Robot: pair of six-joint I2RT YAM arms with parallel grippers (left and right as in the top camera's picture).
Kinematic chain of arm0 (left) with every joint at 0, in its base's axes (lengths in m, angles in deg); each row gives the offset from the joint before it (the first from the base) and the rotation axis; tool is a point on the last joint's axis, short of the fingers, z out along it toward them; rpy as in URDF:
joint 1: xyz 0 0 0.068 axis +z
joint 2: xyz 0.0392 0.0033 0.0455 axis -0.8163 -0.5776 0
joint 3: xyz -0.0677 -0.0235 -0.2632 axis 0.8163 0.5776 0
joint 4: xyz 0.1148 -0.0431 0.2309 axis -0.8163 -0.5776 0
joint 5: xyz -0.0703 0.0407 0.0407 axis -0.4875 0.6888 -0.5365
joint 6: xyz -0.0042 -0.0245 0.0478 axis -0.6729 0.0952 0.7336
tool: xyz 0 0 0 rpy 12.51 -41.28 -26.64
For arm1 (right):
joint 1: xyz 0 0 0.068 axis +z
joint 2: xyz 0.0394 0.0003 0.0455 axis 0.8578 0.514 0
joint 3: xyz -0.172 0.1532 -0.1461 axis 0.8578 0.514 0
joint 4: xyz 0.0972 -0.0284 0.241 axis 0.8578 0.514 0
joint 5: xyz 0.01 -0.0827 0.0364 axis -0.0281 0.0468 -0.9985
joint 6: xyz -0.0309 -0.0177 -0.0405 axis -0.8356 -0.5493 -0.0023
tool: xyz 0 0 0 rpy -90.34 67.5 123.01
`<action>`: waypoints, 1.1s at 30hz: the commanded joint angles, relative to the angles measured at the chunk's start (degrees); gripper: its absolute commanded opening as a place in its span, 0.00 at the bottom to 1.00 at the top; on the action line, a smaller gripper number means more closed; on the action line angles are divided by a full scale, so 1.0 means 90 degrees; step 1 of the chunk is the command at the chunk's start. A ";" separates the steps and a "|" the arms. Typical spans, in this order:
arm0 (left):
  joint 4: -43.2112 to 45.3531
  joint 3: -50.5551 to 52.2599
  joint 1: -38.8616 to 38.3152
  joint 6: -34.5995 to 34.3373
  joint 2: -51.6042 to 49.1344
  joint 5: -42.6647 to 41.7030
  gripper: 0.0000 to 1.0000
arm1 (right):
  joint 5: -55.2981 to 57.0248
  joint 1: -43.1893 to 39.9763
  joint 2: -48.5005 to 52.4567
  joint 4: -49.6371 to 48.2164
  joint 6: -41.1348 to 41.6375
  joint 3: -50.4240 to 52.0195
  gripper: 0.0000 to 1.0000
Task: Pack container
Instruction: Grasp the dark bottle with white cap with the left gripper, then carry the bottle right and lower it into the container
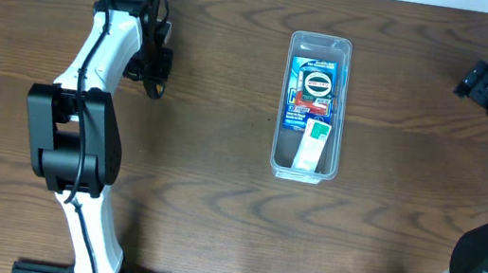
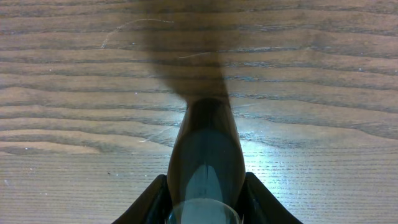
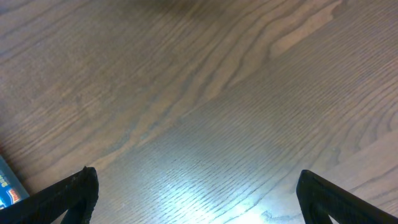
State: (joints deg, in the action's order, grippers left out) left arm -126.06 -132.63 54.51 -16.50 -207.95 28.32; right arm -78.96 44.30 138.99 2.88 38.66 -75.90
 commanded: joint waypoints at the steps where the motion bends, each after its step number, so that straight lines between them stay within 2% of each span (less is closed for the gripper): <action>1: -0.0066 -0.0090 0.0027 -0.0083 0.0066 -0.0291 0.28 | 0.0061 -0.0024 0.0032 0.0005 -0.0024 0.0041 0.99; 6: -0.0063 -0.0180 0.0027 -0.0153 0.0459 -0.0784 0.28 | 0.0061 -0.0024 0.0032 0.0005 -0.0027 0.0041 0.99; 14: -0.0335 -0.0180 -0.0340 -0.0345 0.1707 -0.0862 0.27 | 0.0061 -0.0024 0.0032 0.0005 -0.0024 0.0041 0.99; 17: -0.0449 -0.0180 -0.0765 -0.0546 0.2295 -0.0860 0.27 | 0.0061 -0.0024 0.0032 0.0007 -0.0024 0.0041 0.99; 23: -0.0493 -0.0180 -0.2159 -0.1537 0.3320 -0.0852 0.27 | 0.0061 -0.0024 0.0032 0.0005 -0.0024 0.0041 0.99; 29: -0.0452 -0.0170 -0.3434 -0.2715 0.3492 -0.0488 0.27 | 0.0061 -0.0024 0.0032 0.0005 -0.0024 0.0041 0.99; 33: -0.0374 -0.0126 -0.3973 -0.3172 0.3330 -0.0466 0.27 | 0.0061 -0.0024 0.0032 0.0005 -0.0024 0.0041 0.99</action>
State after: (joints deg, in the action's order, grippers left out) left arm -129.86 -132.67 20.69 -38.99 -177.18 22.57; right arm -78.96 44.30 138.99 2.88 38.66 -75.90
